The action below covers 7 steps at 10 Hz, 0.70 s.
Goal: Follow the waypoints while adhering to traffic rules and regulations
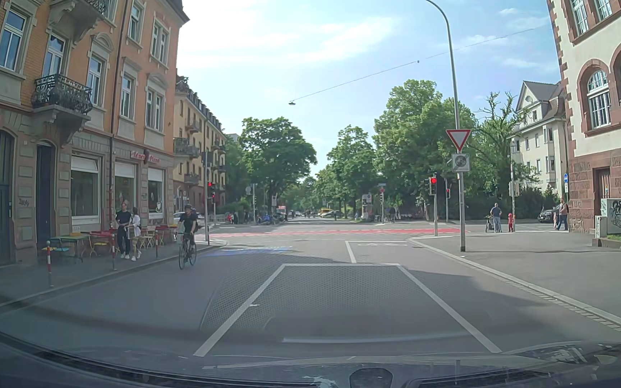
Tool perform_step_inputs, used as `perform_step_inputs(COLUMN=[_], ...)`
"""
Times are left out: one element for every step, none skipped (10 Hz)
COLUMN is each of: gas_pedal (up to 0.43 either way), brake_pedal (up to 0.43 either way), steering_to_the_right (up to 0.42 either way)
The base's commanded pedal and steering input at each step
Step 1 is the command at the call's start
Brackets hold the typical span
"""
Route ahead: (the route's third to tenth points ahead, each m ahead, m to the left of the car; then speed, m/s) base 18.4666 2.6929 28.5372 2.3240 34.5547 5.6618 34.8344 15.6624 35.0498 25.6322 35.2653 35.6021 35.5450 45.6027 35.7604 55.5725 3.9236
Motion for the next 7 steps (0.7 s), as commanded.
perform_step_inputs(gas_pedal=[0.000,0.000,0.000,0.000,0.000,0.000,0.000], brake_pedal=[0.165,0.165,0.165,0.165,0.165,0.165,0.171], steering_to_the_right=[-0.005,-0.005,-0.005,-0.005,-0.006,-0.006,-0.006])
